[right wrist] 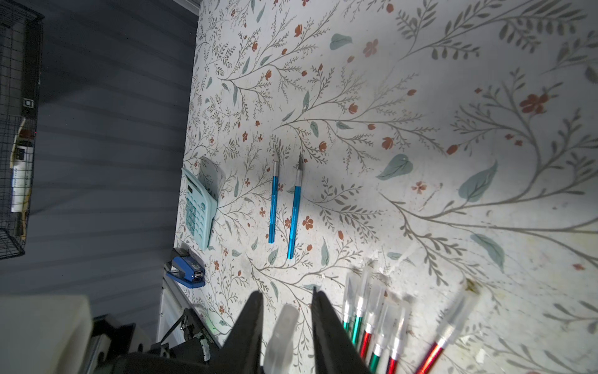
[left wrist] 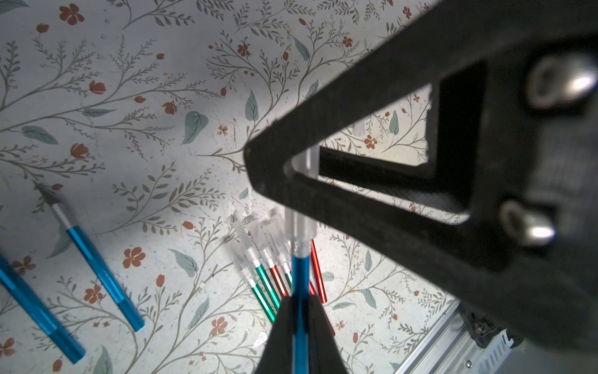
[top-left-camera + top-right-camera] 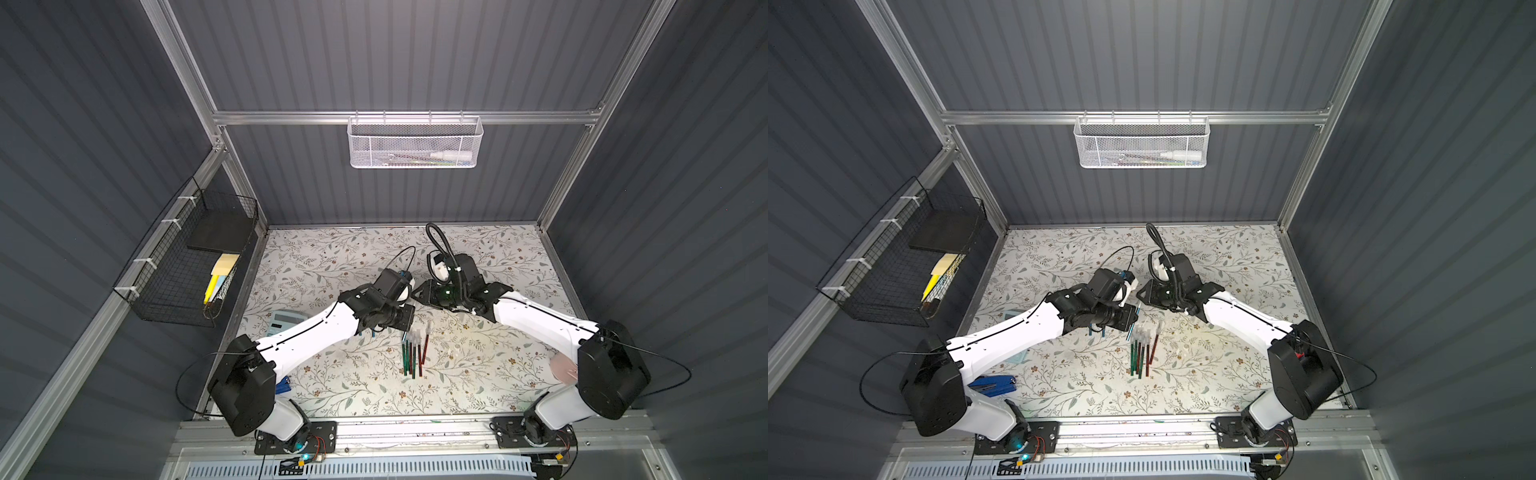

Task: Remove protective caps from carving knives
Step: Remove the protective sleeve from the carving knife.

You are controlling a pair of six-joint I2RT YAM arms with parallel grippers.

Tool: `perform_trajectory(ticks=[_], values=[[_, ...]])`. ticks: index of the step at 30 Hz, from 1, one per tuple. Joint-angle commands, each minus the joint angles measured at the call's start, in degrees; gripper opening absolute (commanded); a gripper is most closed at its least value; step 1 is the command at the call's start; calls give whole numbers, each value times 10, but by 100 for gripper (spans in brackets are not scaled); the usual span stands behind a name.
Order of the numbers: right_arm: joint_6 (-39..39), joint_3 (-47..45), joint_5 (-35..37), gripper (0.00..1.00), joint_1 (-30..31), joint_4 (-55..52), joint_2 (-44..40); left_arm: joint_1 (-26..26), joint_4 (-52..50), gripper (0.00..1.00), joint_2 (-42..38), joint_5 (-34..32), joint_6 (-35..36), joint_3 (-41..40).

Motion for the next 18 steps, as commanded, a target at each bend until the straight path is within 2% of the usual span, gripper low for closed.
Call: perform_trajectory(ticks=[1,8,10,18], values=[[1,12,6,23,4,8,4,-4,-1,0,-2,0,3,16],[-7,19,25,5,4,0,-4,-3,-6,0,6,9,-4,18],[-13,26,53,1,3,-8,-7,-4,-4,0,6,11,-7,12],[-19,43,75,0,0,-23,-14,-4,12,0,-9,12,-18,-12]])
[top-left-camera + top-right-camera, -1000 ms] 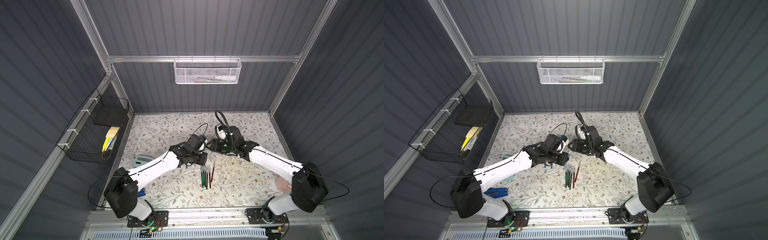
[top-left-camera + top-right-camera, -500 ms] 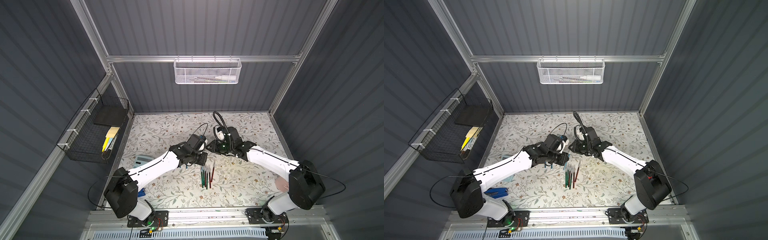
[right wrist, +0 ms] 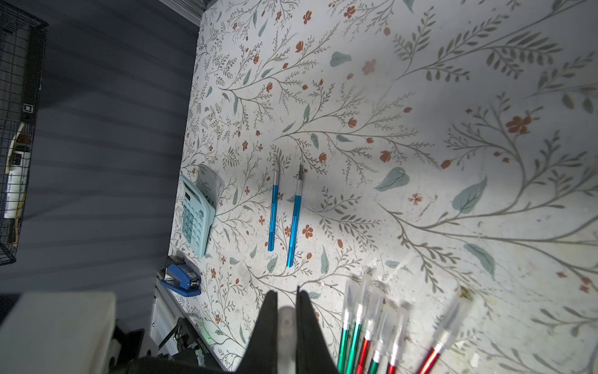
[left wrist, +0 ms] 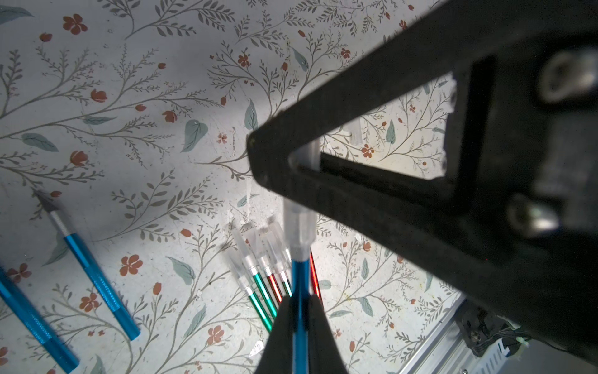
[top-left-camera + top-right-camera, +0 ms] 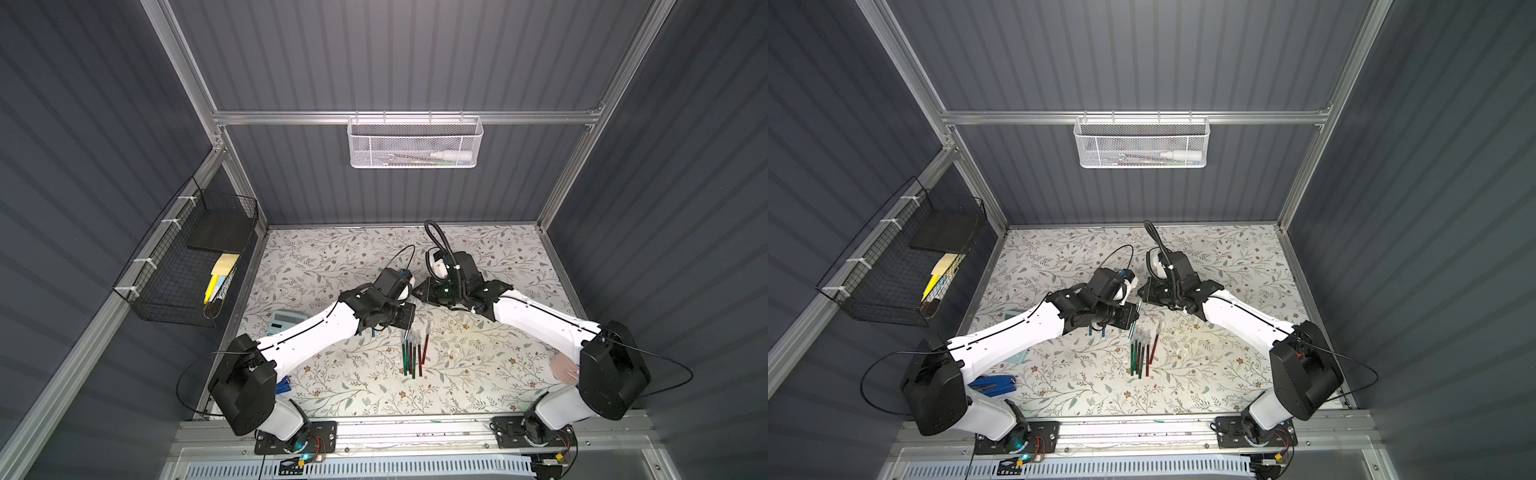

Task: Remove protective caps from carving knives
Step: Remove the protective sleeve from the carving knife.

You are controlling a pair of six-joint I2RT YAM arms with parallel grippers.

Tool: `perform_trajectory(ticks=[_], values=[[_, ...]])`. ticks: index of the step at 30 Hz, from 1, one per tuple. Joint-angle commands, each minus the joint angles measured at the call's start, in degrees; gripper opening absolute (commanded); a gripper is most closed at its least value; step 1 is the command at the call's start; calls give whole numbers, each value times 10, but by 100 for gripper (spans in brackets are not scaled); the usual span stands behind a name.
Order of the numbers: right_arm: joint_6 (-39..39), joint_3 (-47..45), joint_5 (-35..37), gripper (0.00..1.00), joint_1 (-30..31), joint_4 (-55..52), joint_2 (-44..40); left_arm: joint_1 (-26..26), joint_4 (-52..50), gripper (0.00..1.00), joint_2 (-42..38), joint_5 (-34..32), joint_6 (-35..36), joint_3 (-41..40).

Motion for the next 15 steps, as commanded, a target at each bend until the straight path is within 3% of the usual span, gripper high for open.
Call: perform_trajectory(ticks=[1,15], values=[[-14,22,41,0,-7,-6,-13,-4,-8,0,-11,14,-8,-12],[-1,15,22,0,-45,5,-39,-4,5,0,-1,27,-13,-26]])
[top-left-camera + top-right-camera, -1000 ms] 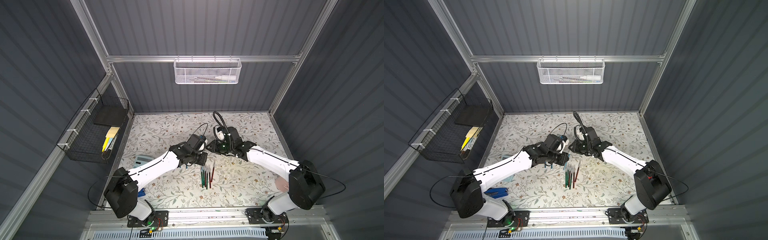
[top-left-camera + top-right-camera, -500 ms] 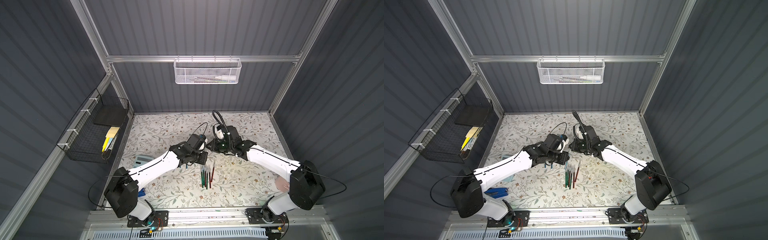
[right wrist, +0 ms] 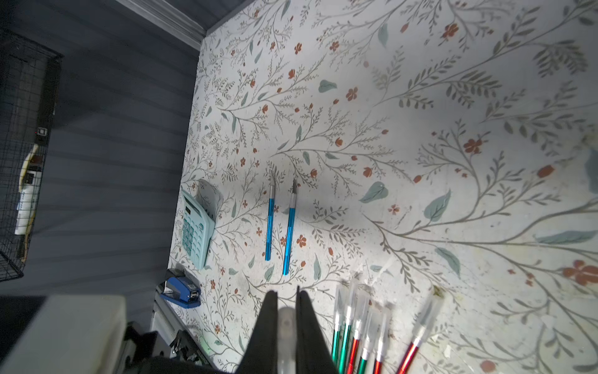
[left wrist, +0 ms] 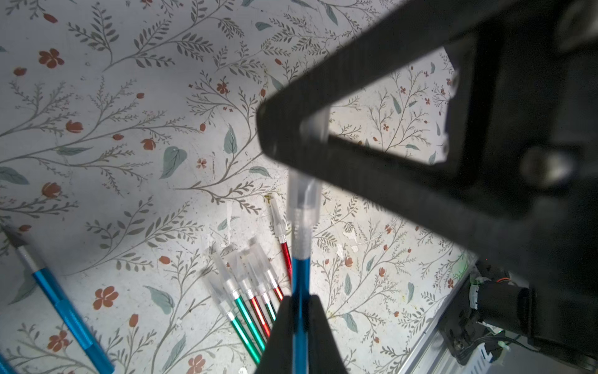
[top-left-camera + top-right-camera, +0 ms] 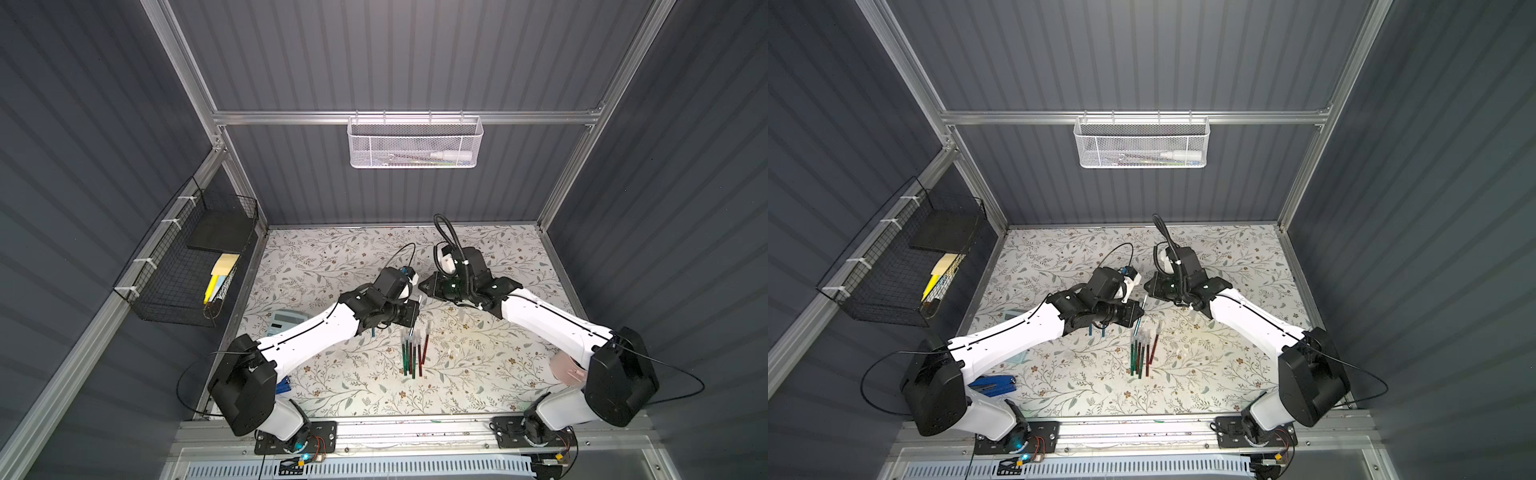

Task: Remove protective caps from carving knives
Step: Remove the protective sleeve from the carving knife.

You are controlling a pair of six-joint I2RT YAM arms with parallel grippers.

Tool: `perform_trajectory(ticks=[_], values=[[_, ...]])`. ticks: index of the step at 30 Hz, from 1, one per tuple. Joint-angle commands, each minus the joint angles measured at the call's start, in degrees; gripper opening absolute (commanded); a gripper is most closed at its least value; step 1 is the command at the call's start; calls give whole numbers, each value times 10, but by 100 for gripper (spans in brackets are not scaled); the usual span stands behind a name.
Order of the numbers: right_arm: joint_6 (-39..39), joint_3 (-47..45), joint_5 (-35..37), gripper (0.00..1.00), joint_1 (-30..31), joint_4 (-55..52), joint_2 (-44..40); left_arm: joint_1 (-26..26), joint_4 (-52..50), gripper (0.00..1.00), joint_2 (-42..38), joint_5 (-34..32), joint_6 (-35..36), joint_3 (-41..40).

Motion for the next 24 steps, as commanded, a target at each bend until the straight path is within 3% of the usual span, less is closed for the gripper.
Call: perform_trajectory(ticks=[1,7,14,24], values=[[7,9,9,0,-16,22,-11,-4,-39,0,2,9,-9,-14],[24,10,-35,0,-39,47,-6,-4,-35,0,12,11,-13,-12],[8,-24,12,0,-66,22,-42,4,-99,0,51,-56,-23,25],[-23,-100,77,0,-81,-46,-97,116,-114,0,98,-28,-47,42]])
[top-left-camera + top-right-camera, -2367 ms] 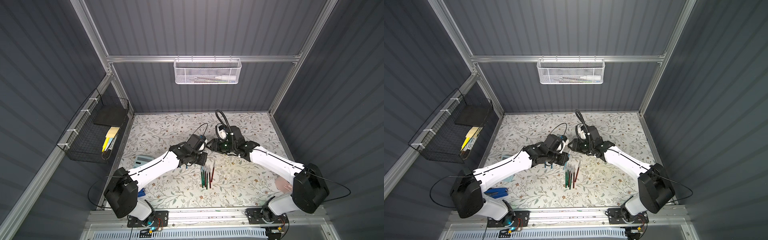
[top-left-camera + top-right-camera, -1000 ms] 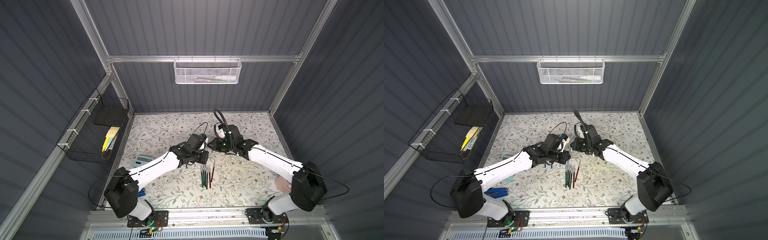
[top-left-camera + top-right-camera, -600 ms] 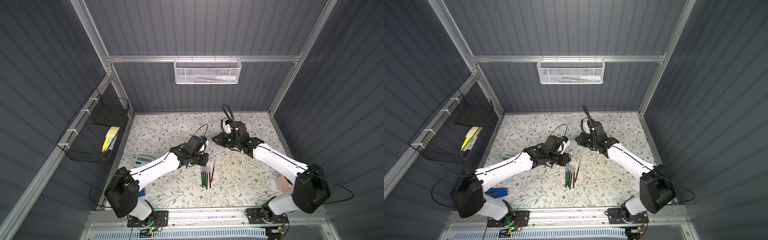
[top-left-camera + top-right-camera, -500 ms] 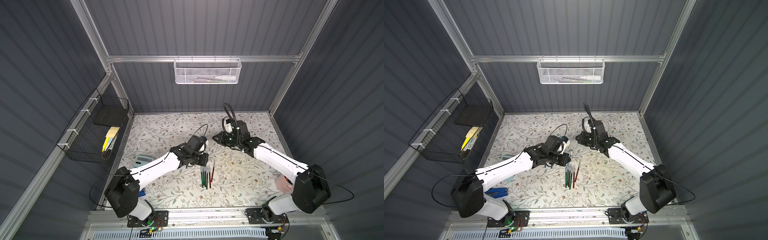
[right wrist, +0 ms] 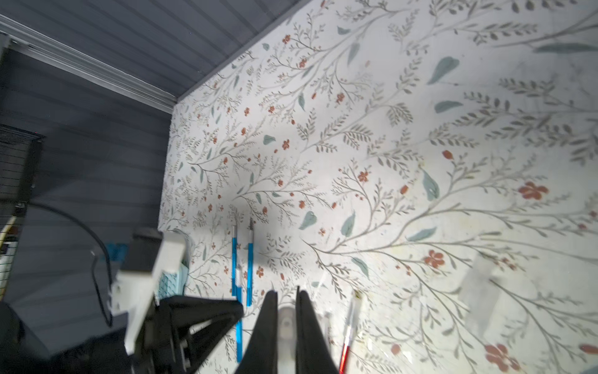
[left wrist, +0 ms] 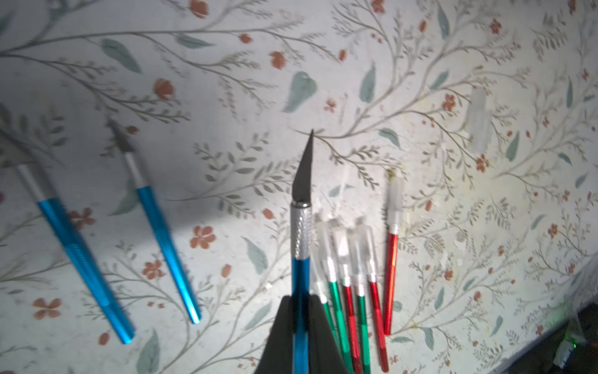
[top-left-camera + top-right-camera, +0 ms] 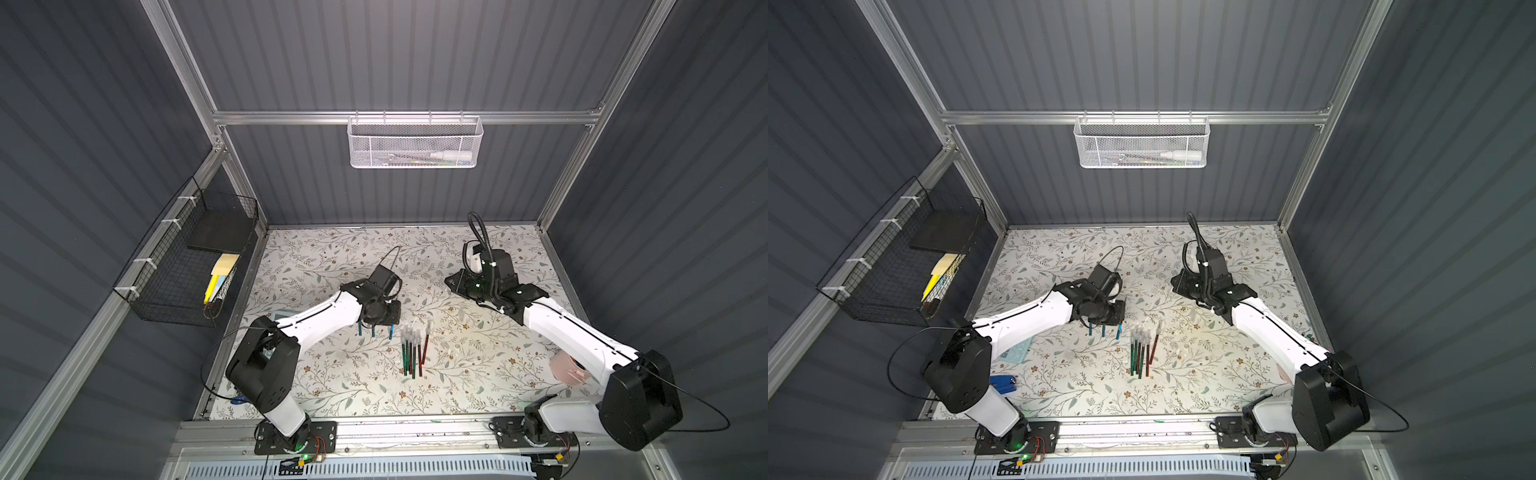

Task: Remove protective caps from carving knives
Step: Remove the protective sleeve from the carving knife, then place the carving knife at the center of the board.

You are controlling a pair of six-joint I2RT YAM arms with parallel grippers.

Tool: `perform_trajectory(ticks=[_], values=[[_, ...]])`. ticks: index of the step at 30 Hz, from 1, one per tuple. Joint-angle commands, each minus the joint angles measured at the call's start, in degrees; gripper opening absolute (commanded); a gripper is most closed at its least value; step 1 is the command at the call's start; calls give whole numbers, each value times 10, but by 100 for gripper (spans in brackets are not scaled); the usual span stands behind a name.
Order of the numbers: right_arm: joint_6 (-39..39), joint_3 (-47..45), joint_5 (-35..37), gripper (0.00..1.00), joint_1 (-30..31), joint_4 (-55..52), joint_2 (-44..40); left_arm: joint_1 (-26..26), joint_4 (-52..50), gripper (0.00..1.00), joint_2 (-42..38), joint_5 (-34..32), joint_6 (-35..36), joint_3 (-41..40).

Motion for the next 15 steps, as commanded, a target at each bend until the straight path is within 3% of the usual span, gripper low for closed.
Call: perform_trajectory(ticks=[1,10,15], values=[[-19,-22,44,0,-1,-44,-20,19,-23,0,24,5,-12,34],[-50,-47,102,0,-8,-104,-62,21,-30,0,88,-3,-31,53],[-57,-63,100,0,-22,-102,-81,24,-41,0,114,-32,-34,62]])
